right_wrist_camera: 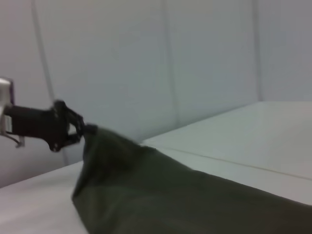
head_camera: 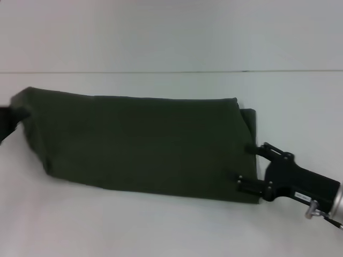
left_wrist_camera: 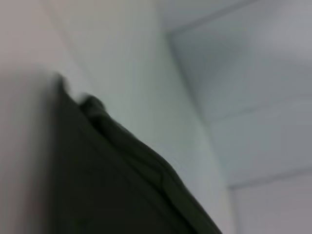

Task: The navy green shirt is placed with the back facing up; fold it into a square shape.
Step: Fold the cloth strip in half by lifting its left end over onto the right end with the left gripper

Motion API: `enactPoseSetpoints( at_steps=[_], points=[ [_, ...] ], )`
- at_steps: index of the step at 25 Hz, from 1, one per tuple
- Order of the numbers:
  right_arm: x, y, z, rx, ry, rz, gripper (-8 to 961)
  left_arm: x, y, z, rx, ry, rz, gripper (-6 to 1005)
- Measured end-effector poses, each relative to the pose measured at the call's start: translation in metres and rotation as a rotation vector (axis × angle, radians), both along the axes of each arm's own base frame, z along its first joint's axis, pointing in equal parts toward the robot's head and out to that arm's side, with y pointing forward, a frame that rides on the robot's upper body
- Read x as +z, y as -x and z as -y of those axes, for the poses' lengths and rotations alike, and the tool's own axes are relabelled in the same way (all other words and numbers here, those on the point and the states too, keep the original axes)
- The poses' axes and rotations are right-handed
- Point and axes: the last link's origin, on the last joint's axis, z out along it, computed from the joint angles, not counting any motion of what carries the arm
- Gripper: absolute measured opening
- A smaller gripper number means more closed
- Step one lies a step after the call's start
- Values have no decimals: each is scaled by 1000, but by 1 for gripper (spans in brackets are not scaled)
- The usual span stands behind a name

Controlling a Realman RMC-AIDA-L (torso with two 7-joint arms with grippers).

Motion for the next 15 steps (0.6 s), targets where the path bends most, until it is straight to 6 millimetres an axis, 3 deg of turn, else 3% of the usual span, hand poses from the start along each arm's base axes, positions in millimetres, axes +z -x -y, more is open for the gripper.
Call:
enactPoseSetpoints(
  at_steps=[6,7,8,12,15],
  points=[
    [7,-16,10,-64,-37,-13,917,-36,-76,-38,-249,72,126,33],
    [7,-17,11,-71,-40,-14,917,-53,-107,-50,-330,101,148,33],
    [8,-19,13,-78,-42,-16,917,-53,-107,-50,-330,101,148,33],
    [11,-29,21,-118,-61,-26,916,-91,-162,-65,-455,167,168,33],
    [14,-35,28,-145,-73,-38,916,-130,-194,-68,-510,236,155,34]
  ],
)
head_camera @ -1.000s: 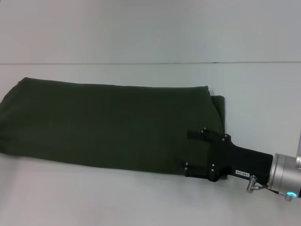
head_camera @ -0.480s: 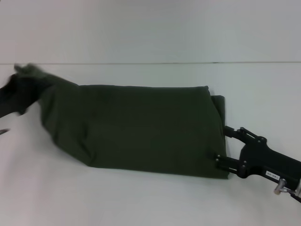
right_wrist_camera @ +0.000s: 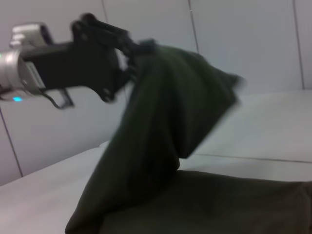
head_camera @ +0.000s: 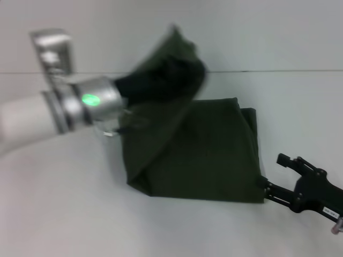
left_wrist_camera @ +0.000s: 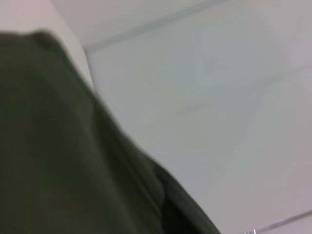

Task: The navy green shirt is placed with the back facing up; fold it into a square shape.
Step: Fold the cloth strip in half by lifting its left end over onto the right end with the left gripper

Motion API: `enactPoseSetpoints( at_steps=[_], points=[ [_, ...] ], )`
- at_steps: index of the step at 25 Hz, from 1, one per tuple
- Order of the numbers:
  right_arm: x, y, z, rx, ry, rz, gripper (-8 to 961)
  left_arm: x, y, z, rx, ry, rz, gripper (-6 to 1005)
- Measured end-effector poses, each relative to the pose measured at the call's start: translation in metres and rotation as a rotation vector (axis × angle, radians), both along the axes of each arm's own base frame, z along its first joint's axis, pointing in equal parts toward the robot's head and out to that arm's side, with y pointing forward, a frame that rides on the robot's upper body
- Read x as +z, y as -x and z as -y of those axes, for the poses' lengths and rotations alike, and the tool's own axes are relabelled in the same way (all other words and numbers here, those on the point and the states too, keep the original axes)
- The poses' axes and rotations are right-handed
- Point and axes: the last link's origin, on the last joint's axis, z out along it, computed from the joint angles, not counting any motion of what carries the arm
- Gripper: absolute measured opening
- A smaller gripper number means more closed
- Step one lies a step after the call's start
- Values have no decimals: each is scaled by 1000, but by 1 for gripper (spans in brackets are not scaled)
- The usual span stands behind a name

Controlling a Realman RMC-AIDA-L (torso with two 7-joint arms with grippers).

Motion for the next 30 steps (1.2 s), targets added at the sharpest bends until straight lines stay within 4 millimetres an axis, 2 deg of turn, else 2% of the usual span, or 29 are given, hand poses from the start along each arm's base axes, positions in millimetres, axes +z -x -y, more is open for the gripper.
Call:
enactPoseSetpoints(
  at_steps=[1,3,5,7,9,13,18,20,23,26,30],
  points=[
    [1,-2,3,-9,-4,-4,916,-11,-6,1,-9,17,-6,34],
    [3,-6,7,-24,-15,-11,915,-45,-16,10,-28,66,-32,34],
    [5,-9,10,-37,-24,-15,915,-68,-19,20,-37,85,-63,34],
    [6,-11,12,-46,-30,-16,915,-86,-18,32,-40,102,-89,34],
    [7,-13,13,-50,-32,-16,915,-95,-16,39,-42,112,-102,34],
    [8,-12,10,-46,-34,-12,914,-100,-13,45,-33,116,-100,34],
    [7,-10,6,-40,-32,-6,913,-93,-20,38,-24,89,-56,33],
    [7,-9,6,-38,-29,-5,913,-90,-28,33,-33,79,-30,33],
    [5,-9,4,-38,-25,-1,913,-89,-50,34,-92,101,25,33],
    [2,-8,2,-46,-20,7,912,-102,-61,46,-135,159,12,33],
    [-2,-6,-5,-55,-22,18,911,-110,-50,52,-104,166,-20,33]
  ],
)
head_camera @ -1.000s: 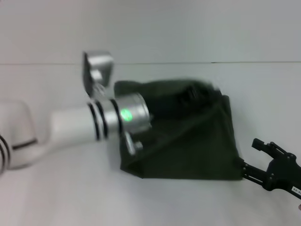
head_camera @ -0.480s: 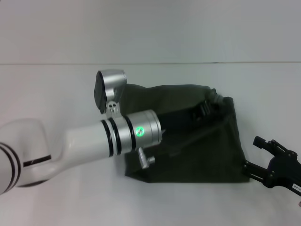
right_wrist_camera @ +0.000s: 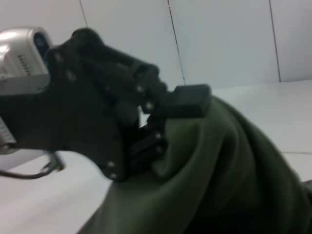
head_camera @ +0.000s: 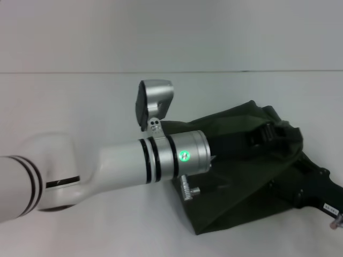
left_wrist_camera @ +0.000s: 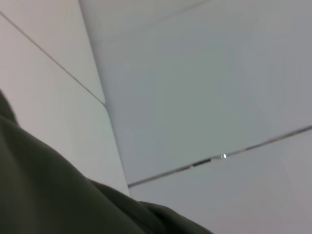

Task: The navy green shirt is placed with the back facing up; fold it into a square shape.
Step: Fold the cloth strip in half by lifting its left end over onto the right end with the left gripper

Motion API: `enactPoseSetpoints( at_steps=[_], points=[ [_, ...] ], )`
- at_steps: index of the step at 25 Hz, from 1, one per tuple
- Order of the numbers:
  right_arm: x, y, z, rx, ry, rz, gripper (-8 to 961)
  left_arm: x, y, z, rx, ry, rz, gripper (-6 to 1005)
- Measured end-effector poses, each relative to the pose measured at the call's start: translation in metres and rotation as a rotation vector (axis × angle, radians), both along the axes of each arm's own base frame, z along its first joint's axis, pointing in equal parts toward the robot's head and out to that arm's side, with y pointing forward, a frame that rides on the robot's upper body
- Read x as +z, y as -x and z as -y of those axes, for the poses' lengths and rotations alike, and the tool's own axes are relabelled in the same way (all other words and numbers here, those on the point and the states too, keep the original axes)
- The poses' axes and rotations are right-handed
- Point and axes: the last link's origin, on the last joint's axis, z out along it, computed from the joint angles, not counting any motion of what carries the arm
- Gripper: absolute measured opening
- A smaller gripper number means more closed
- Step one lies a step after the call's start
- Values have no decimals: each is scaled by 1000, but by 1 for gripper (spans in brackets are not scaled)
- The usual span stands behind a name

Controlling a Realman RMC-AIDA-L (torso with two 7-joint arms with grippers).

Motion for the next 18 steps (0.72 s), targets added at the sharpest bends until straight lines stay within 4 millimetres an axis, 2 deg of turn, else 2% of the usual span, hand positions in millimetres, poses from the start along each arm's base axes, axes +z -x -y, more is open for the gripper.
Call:
enactPoseSetpoints(
  at_steps=[3,10,14,18],
  points=[
    [-2,4,-13,-8,-6,21,911,3,8,0,23,-11,8,33],
    [-7,11,-55,-58,-28,126,910,3,5,2,13,-2,21,33],
    [1,17,-76,-75,-75,153,909,3,2,3,1,3,32,33],
    [9,22,-88,-83,-121,138,909,2,-1,5,-12,6,34,33]
  ],
)
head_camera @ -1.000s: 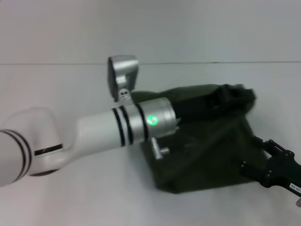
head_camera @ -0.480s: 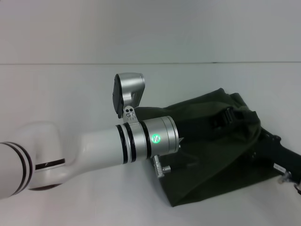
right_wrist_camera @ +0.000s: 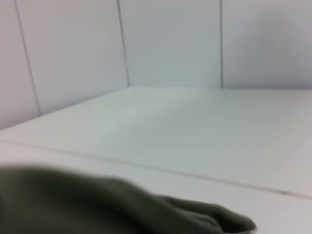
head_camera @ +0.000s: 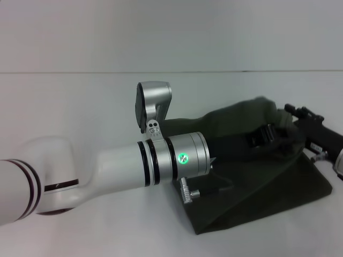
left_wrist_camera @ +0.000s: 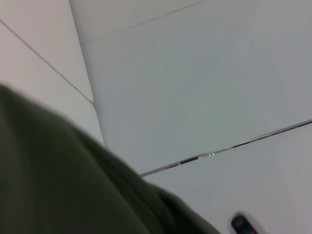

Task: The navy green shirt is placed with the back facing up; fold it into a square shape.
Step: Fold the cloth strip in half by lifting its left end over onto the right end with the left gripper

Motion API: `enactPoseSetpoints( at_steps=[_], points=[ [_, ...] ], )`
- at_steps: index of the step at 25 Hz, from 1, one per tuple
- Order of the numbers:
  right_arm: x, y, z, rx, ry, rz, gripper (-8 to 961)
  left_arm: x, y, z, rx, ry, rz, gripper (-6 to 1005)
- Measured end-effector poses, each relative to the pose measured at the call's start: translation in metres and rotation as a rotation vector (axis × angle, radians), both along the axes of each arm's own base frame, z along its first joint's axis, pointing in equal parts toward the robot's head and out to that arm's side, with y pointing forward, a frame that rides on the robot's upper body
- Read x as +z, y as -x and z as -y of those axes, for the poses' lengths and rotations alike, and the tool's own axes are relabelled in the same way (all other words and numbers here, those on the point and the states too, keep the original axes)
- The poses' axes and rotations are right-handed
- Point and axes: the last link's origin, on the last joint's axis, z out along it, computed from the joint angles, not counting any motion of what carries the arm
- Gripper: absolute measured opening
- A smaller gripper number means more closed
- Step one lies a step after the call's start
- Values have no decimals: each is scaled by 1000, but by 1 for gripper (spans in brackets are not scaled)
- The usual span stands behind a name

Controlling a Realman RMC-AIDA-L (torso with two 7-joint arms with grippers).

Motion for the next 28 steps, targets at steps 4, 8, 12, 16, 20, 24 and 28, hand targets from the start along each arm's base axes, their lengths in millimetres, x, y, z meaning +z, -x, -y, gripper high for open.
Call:
enactPoseSetpoints(
  at_steps=[4,8,12,16,20,24,28],
  points=[
    [8,2,-10,-25,-54,-24,908,-1,-1,1,-8,-1,-3,33],
    [14,2,-14,-42,-86,-43,908,-5,-2,1,-3,-1,-17,34],
    [22,1,-20,-74,-136,-74,907,-12,-1,1,30,-20,-40,34],
    [27,-2,-24,-112,-176,-96,906,-15,-2,1,44,-46,-43,34],
    [29,-2,-26,-120,-184,-94,906,-16,-2,0,58,-57,-46,34],
    [27,-1,-27,-113,-175,-87,905,-16,0,0,66,-61,-49,34],
    [25,-2,-28,-121,-171,-67,905,-17,0,1,64,-60,-50,34]
  ],
)
